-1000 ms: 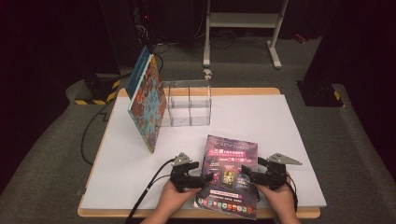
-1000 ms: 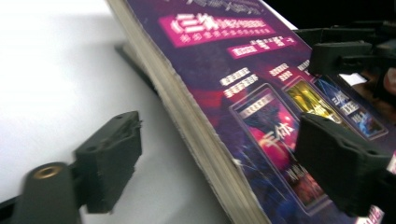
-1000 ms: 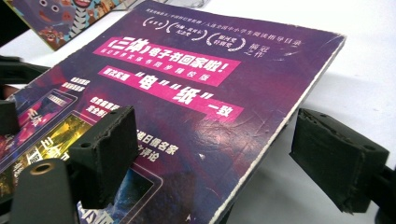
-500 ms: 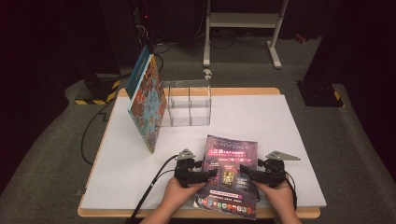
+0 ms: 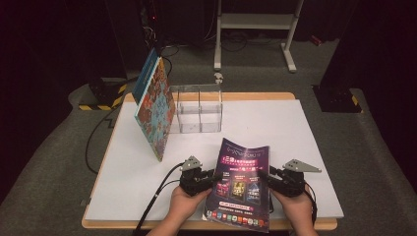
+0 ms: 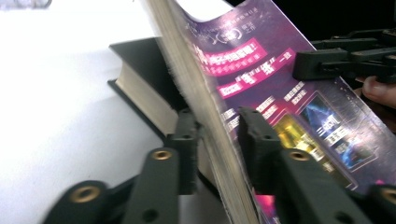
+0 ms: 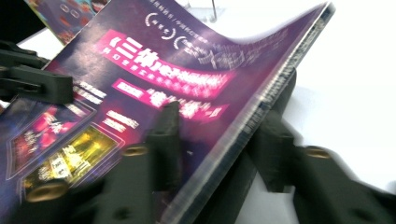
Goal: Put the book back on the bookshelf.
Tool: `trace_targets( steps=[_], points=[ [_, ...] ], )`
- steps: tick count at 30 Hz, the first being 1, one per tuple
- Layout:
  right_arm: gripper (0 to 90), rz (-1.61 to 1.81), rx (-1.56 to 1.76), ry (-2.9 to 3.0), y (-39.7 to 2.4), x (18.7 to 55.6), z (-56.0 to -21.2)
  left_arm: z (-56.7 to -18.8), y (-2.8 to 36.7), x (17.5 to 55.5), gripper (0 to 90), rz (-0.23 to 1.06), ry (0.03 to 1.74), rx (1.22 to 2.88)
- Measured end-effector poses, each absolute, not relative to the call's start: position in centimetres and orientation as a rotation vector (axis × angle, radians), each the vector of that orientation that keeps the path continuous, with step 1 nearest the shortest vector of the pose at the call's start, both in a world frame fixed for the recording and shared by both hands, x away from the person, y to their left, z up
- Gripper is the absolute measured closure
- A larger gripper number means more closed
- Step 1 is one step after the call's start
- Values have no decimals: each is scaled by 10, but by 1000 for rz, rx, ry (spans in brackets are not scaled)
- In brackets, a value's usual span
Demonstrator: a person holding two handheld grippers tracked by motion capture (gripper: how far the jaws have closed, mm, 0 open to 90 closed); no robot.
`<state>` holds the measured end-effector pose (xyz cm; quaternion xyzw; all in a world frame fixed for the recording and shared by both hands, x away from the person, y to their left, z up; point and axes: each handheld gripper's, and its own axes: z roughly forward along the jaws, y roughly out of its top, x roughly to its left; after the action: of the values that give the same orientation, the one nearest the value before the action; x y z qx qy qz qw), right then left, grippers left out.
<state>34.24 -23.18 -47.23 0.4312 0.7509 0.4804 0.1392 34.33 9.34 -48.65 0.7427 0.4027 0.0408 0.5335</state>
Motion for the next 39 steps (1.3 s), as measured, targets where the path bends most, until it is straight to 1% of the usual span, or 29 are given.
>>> trace_targets(
  steps=[2, 5, 10, 16, 21, 31, 39],
  points=[
    [639, 1370, 1223, 2163, -228, 340, -468, -483, 94, 341, 747, 117, 943, 1766],
    [666, 1381, 1198, 2151, -225, 339, -461, -477, 98, 336, 765, 159, 919, 1751],
    [692, 1399, 1157, 2138, -214, 338, -447, -469, 108, 332, 781, 201, 914, 1721],
    [716, 1440, 1117, 2133, -193, 344, -434, -459, 131, 330, 793, 237, 935, 1680],
    [726, 1482, 1073, 2129, -169, 349, -425, -452, 153, 326, 807, 301, 950, 1649],
    [752, 1570, 995, 2133, -115, 368, -411, -441, 200, 331, 829, 419, 1005, 1574],
    [794, 1597, 963, 2109, -85, 390, -405, -435, 216, 347, 831, 518, 1022, 1530]
  ],
)
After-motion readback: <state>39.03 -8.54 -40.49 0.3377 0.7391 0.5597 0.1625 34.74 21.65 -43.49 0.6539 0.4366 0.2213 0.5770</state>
